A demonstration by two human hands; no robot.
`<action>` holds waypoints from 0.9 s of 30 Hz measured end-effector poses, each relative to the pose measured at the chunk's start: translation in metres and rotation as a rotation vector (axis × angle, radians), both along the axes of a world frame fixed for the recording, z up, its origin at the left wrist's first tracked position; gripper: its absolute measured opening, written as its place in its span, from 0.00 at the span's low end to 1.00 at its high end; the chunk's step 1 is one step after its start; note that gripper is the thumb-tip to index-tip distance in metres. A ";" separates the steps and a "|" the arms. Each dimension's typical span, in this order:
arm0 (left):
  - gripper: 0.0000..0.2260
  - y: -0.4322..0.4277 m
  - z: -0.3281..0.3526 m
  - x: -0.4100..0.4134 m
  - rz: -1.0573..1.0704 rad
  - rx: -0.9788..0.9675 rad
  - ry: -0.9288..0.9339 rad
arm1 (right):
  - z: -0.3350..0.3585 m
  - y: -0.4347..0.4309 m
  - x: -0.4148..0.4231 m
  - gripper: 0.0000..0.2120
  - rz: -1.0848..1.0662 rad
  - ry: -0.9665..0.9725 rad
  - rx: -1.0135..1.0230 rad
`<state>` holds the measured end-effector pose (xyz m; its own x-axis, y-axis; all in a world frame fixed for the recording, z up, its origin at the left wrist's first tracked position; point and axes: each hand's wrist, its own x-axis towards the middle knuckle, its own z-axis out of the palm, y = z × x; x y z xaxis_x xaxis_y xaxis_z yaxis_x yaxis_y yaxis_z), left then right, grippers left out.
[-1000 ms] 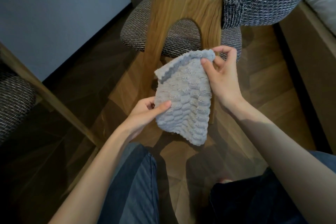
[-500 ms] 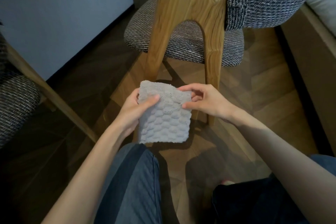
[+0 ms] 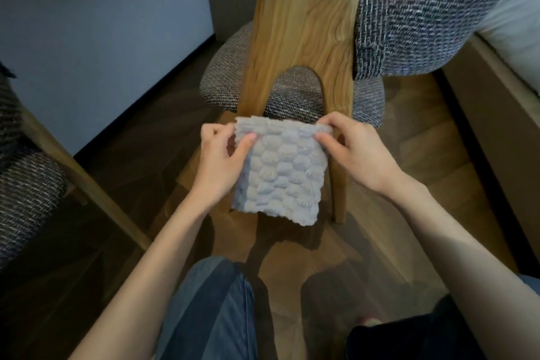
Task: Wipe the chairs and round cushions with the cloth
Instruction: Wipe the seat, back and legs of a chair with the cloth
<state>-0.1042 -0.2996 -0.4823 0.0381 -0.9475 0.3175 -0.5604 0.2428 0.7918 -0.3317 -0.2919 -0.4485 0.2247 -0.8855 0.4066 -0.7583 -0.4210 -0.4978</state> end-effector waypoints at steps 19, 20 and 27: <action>0.26 -0.067 0.071 -0.099 0.237 -0.653 -0.168 | 0.054 -0.047 0.010 0.17 -0.068 -0.340 -0.609; 0.25 -0.070 0.069 -0.099 0.256 -0.672 -0.163 | 0.054 -0.049 0.008 0.17 -0.102 -0.328 -0.633; 0.22 -0.071 0.026 -0.089 0.379 -0.612 0.030 | 0.056 -0.054 0.009 0.27 -0.224 -0.086 -0.531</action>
